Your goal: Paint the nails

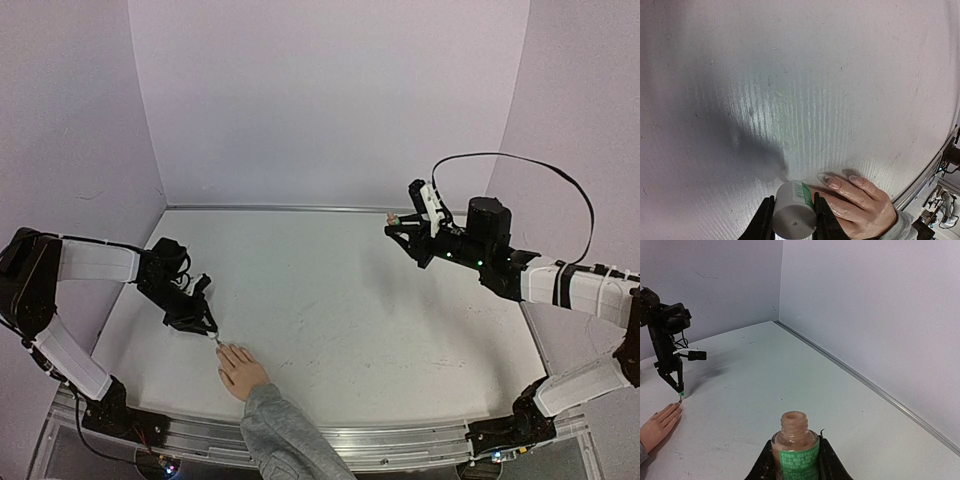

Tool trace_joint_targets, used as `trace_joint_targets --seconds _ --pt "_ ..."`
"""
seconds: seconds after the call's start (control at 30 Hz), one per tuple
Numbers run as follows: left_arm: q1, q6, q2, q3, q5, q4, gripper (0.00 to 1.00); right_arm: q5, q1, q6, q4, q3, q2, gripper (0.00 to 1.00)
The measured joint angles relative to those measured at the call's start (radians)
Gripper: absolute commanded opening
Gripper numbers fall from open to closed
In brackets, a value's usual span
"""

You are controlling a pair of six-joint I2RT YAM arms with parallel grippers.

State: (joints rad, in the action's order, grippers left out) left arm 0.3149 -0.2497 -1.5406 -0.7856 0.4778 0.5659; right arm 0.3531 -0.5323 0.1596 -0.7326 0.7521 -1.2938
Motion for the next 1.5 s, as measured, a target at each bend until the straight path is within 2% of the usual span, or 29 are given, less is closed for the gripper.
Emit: trace_joint_targets --seconds 0.37,0.83,1.5 --pt "-0.001 0.000 0.003 -0.013 -0.008 0.001 0.00 0.003 0.000 0.000 0.000 0.000 0.000 0.00" --pt "-0.002 -0.002 0.098 -0.020 0.030 0.048 0.00 0.010 0.000 -0.001 0.000 0.000 0.000 0.00" --pt "-0.002 0.015 0.041 -0.020 0.073 0.064 0.00 0.021 0.000 -0.003 -0.001 -0.004 0.000 0.00"
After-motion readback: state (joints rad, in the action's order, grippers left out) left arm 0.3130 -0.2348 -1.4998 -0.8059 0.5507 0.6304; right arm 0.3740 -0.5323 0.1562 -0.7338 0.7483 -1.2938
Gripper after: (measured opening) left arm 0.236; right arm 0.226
